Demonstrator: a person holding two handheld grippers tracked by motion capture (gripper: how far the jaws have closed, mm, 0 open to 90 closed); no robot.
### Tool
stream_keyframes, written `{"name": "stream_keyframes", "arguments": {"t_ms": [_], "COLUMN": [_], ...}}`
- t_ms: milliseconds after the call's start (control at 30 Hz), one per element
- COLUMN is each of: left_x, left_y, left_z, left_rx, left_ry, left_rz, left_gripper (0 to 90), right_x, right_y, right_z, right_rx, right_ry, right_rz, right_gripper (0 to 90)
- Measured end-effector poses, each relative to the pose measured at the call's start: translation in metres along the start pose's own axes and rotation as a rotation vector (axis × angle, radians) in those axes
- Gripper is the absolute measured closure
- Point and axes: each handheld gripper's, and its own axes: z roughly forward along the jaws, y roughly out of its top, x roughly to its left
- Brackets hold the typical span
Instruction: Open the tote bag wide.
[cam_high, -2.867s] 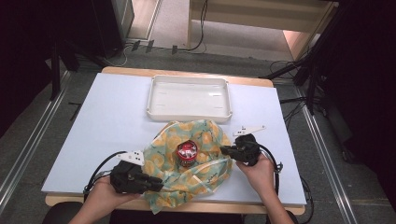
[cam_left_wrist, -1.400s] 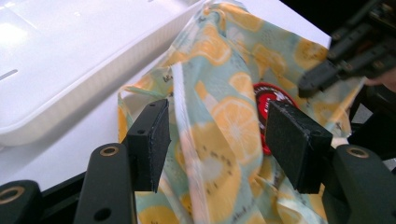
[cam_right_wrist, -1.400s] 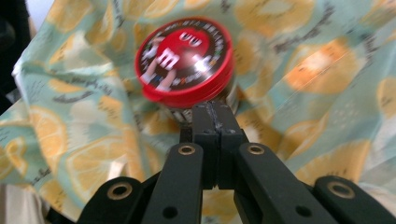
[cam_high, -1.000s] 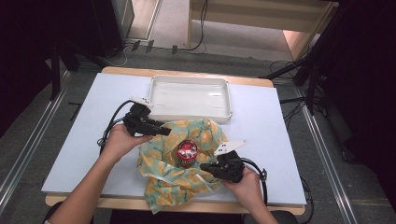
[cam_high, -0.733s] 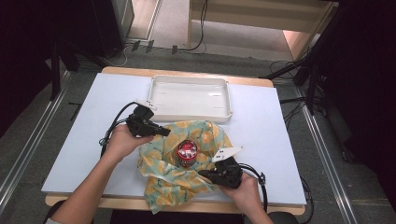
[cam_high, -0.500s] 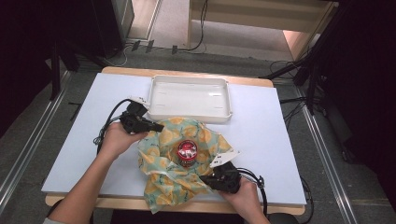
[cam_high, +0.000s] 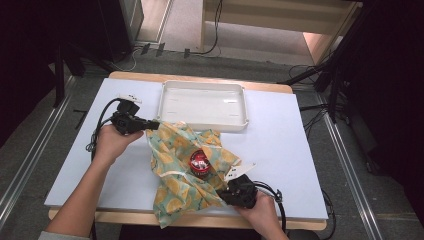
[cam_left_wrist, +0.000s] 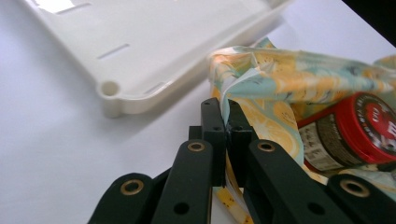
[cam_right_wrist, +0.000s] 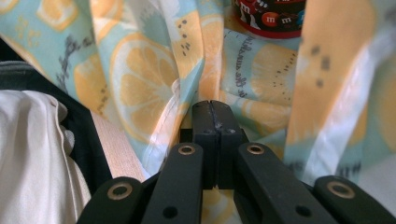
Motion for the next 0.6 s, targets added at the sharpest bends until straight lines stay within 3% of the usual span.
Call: {"name": "stream_keyframes", "arguments": {"t_ms": [267, 400, 533, 600], "left_x": [0.020, 0.023, 0.016, 0.011], "left_y": [-0.003, -0.003, -0.002, -0.001], "left_z": [0.000, 0.009, 0.014, 0.013], "left_rx": [-0.012, 0.005, 0.002, -0.002], "left_ry": [0.025, 0.068, 0.030, 0.009], "left_rz": [-0.047, -0.054, -0.041, -0.031], "left_gripper": [90.0, 90.0, 88.6, 80.4], "right_x": [0.001, 0.003, 0.004, 0.004], "right_y": [-0.001, 0.000, 0.001, 0.002], "right_z": [-0.001, -0.001, -0.002, -0.004], "right_rx": [0.005, 0.015, 0.034, 0.025], "right_ry": [-0.005, -0.012, -0.018, -0.016], "right_rz": [-0.025, -0.043, -0.042, -0.037], "right_gripper": [90.0, 90.0, 90.0, 90.0]}}
